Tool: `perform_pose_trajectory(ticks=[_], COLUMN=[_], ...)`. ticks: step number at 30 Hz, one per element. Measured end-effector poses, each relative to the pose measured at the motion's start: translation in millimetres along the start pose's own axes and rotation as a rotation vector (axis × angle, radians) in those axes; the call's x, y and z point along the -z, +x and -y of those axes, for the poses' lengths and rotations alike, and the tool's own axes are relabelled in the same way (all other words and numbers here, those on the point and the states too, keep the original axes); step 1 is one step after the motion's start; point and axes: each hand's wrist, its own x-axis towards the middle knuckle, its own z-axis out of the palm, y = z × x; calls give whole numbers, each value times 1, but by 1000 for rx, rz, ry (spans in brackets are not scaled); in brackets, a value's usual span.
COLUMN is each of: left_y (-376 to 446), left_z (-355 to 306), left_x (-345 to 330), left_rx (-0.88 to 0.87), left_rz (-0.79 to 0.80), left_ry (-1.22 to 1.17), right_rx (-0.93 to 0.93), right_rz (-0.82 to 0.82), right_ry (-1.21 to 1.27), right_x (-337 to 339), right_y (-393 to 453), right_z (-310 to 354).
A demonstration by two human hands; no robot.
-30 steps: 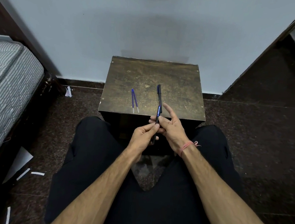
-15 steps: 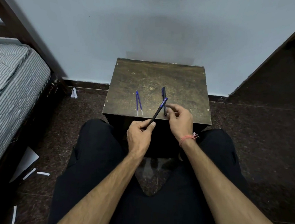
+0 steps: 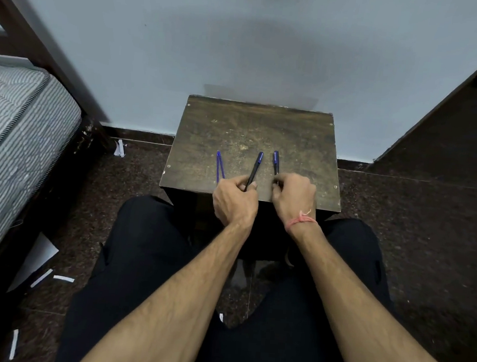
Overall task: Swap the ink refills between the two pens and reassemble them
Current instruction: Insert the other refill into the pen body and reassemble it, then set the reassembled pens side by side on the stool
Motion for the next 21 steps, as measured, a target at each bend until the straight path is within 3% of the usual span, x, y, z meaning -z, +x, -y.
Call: perform_pose_trajectory(ticks=[7, 16, 19, 21], left_y=[-14, -11, -4, 3], left_z=[1, 7, 7, 7], left_x=[-12, -9, -4, 4], left_rx=[-60, -137, -142, -119], left_rz=[171, 283, 373, 338], left_ry=[38, 60, 50, 12], right_rx=[-149, -216, -223, -201], right_rz=[20, -38, -81, -94], right_ry=[444, 473, 411, 341], right_x=[-4, 0, -1, -3], right_y=[-16, -14, -11, -8], right_z=[-17, -10, -5, -2])
